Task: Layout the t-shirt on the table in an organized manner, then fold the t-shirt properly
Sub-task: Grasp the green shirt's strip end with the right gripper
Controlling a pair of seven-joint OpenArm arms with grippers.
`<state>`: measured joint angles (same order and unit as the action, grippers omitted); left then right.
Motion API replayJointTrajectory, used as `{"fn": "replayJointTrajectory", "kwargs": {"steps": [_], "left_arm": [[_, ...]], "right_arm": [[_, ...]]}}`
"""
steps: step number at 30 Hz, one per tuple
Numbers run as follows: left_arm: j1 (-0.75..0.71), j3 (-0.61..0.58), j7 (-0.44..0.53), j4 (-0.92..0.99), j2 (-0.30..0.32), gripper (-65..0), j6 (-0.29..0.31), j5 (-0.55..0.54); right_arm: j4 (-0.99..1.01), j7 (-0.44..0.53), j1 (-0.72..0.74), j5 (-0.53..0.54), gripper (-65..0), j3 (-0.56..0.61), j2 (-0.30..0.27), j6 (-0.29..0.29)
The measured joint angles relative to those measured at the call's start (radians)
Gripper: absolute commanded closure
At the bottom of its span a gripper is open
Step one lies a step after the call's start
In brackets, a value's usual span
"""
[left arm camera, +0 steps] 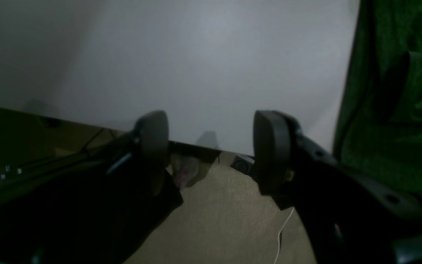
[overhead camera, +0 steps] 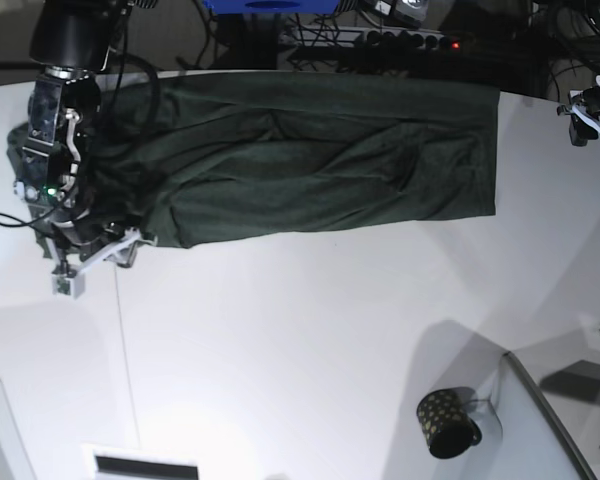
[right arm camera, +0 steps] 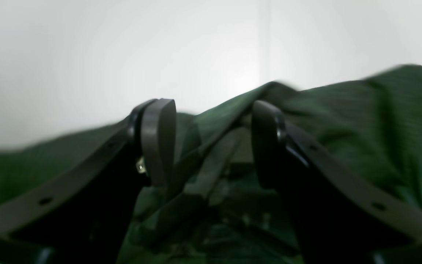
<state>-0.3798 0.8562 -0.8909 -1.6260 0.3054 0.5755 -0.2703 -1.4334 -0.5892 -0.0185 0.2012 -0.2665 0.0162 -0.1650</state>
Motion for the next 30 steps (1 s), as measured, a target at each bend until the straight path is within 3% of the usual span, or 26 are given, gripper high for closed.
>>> {"fn": "replayJointTrajectory", "kwargs": {"steps": [16,18,22,24,30], "left_arm": [[0.003,0.0,0.0,0.0,0.0,-35.2,0.0,0.0],[0.003,0.0,0.0,0.0,0.0,-35.2,0.0,0.0],[0.003,0.0,0.0,0.0,0.0,-35.2,0.0,0.0],[0.003,0.0,0.0,0.0,0.0,-35.2,0.0,0.0],[0.005,0.0,0.0,0.039,-0.001,-35.2,0.0,0.0]], "right_arm": [[0.088,-0.004,0.016,0.0,-31.2,0.0,0.0,0.028],[0.088,-0.004,0.02,0.0,-27.2,0.0,0.0,0.028],[0.094,-0.004,0.023,0.001,-6.8,0.0,0.0,0.029],[0.094,-0.004,0.023,0.0,-1.8,0.0,0.0,0.029],[0.091,-0.004,0.021,0.0,-0.6,0.0,0.0,0.029]]}}
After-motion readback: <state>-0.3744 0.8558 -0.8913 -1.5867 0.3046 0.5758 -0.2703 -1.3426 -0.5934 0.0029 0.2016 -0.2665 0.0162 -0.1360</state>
